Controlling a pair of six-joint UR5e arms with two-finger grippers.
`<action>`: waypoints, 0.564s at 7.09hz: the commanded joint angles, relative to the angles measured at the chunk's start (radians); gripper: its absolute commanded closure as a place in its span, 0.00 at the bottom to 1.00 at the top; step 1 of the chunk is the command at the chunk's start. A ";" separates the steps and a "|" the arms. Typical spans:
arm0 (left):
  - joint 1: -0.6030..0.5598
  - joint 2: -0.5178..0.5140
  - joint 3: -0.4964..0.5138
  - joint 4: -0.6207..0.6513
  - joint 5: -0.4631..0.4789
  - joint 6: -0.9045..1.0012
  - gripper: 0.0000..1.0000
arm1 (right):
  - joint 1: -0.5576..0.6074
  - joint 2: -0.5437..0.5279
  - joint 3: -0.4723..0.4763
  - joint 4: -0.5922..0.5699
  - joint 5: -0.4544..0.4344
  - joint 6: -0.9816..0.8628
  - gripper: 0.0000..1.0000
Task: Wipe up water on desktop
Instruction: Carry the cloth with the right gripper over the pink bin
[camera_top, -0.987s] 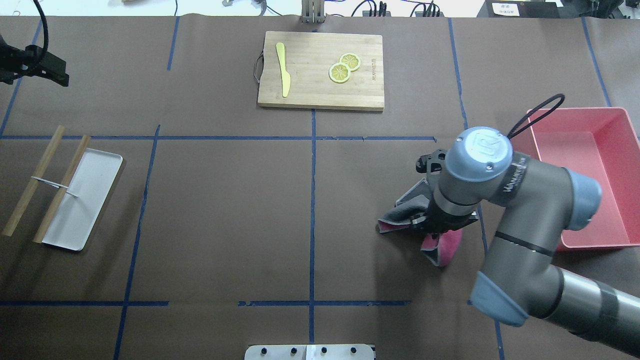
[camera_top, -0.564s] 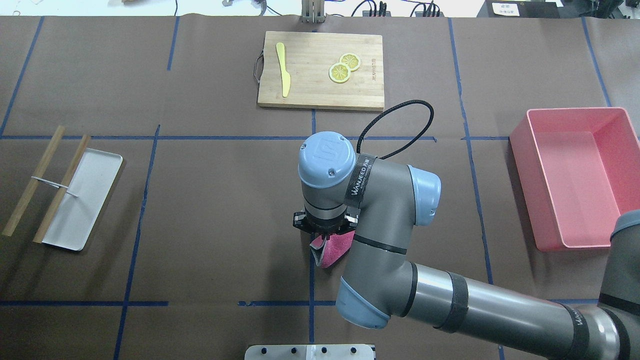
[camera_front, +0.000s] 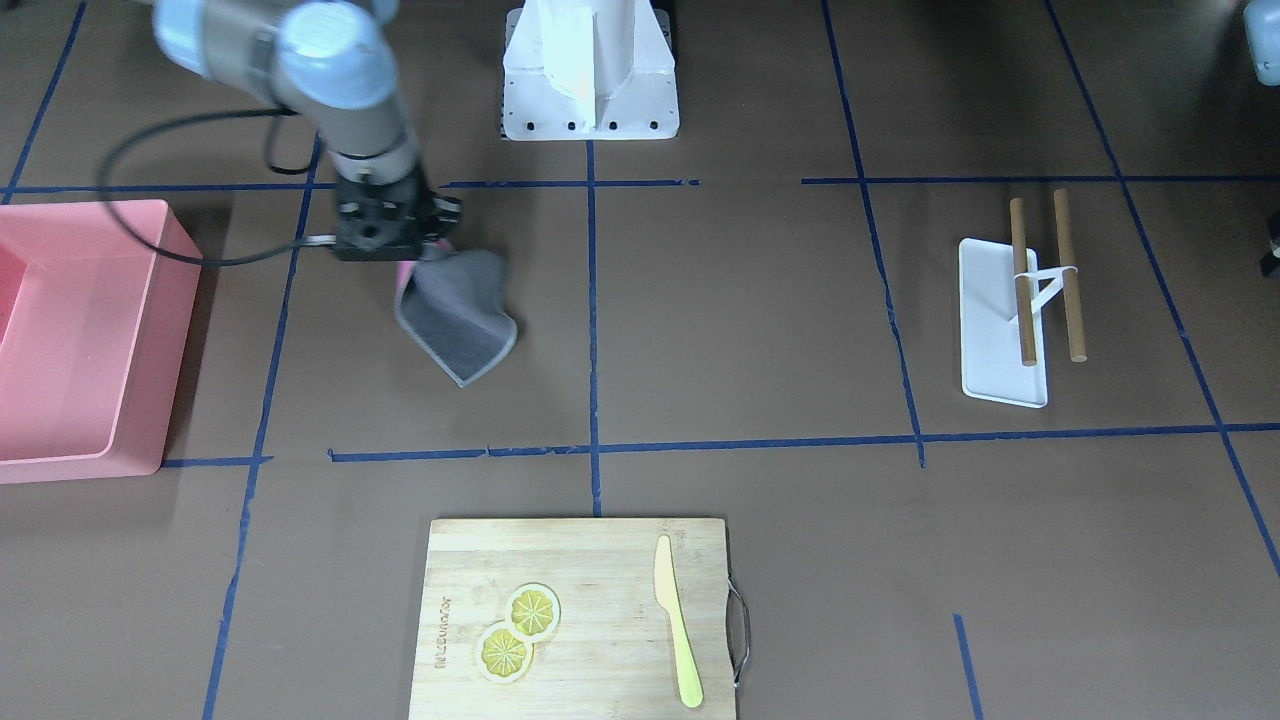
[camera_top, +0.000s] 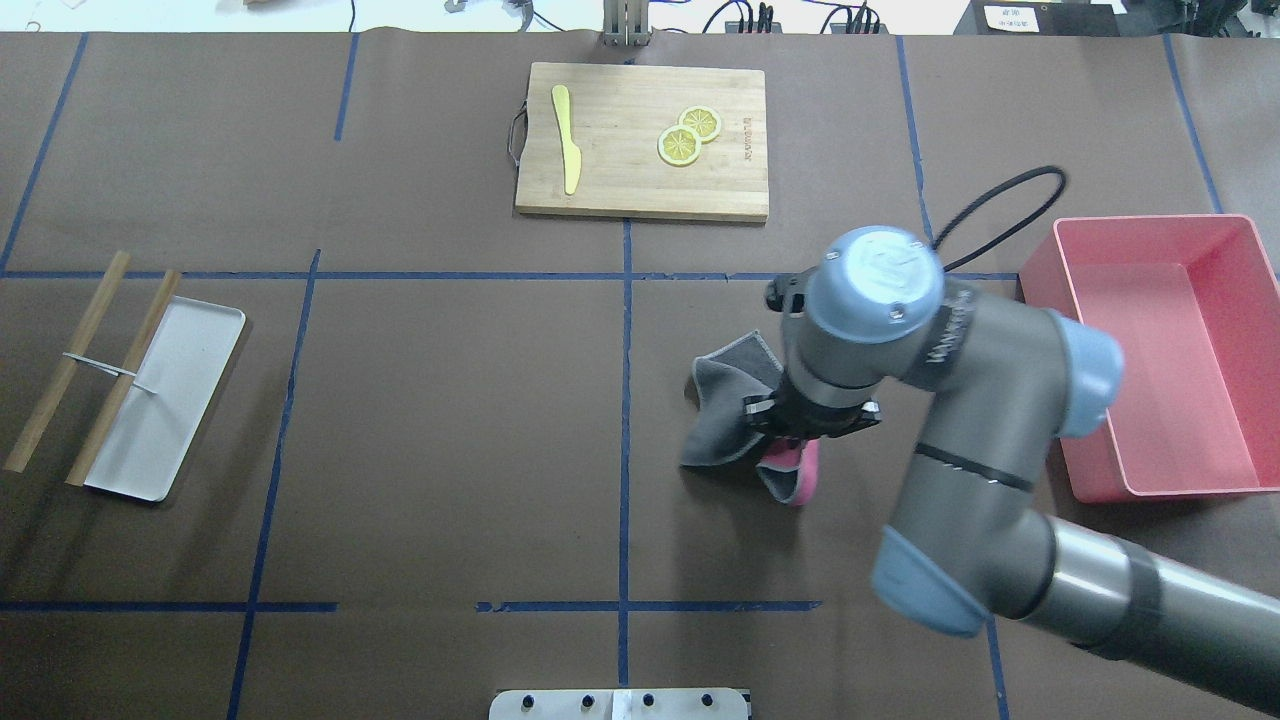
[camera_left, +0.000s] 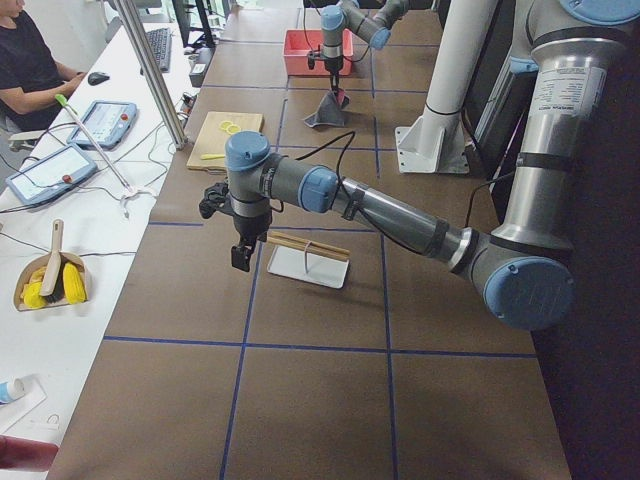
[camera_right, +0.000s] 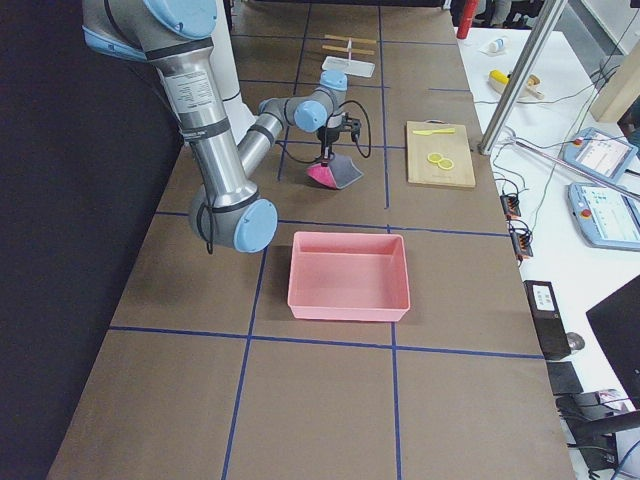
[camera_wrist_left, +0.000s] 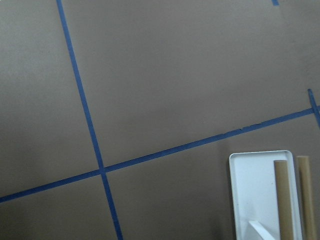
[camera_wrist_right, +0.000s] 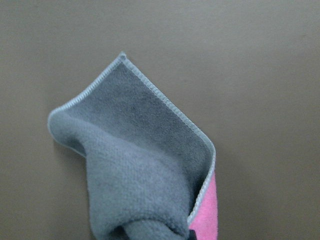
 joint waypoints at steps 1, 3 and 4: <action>-0.003 0.023 0.005 -0.003 -0.002 0.006 0.00 | 0.320 -0.228 0.165 0.000 0.186 -0.240 1.00; -0.003 0.032 0.005 -0.005 -0.003 0.005 0.00 | 0.619 -0.428 0.195 0.000 0.313 -0.593 1.00; -0.003 0.040 0.005 -0.005 -0.005 0.005 0.00 | 0.709 -0.505 0.183 0.000 0.314 -0.782 1.00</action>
